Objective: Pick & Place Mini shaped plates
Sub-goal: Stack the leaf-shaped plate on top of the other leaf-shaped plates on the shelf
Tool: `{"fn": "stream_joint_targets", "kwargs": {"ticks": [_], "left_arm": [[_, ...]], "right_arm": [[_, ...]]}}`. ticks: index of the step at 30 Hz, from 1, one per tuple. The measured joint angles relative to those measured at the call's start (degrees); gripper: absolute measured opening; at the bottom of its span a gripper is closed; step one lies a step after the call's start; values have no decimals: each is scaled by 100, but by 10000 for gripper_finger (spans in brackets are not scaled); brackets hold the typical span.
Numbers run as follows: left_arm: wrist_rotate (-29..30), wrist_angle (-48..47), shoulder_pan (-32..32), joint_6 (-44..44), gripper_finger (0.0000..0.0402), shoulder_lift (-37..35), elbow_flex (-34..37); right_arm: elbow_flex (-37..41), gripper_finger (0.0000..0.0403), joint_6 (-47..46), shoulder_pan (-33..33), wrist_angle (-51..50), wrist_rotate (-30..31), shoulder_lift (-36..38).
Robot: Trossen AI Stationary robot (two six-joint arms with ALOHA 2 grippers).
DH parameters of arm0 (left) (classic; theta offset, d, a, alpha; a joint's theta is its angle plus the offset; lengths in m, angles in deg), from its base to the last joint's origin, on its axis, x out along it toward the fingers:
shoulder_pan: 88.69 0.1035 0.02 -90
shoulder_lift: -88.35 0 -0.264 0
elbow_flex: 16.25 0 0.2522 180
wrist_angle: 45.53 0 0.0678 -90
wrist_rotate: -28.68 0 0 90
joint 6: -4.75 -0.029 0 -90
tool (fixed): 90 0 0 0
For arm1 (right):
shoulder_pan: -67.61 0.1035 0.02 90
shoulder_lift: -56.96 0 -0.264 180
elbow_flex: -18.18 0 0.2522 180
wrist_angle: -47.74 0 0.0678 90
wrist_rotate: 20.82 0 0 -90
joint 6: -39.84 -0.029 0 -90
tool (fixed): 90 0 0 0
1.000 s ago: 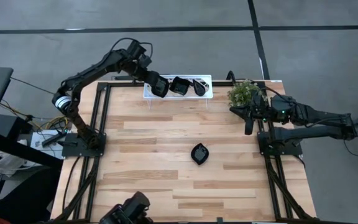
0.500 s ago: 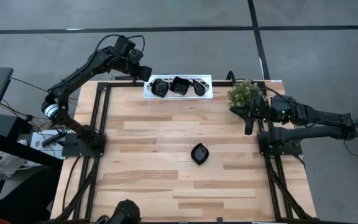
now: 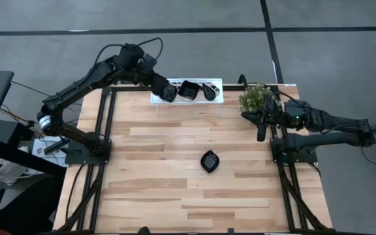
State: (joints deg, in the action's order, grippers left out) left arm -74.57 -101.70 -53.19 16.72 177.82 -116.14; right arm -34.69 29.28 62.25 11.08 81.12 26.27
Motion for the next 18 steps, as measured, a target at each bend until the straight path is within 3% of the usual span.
{"fn": "stream_joint_targets", "kwargs": {"ticks": [14, 18], "left_arm": [[318, 587, -1150, -319, 102, -57, 24], [359, 1197, -1305, -311, 102, -320, 544]], "right_arm": [[0, 0, 0, 2, 0, -6, -5], [0, 0, -2, 4, 0, -7, -5]]}}
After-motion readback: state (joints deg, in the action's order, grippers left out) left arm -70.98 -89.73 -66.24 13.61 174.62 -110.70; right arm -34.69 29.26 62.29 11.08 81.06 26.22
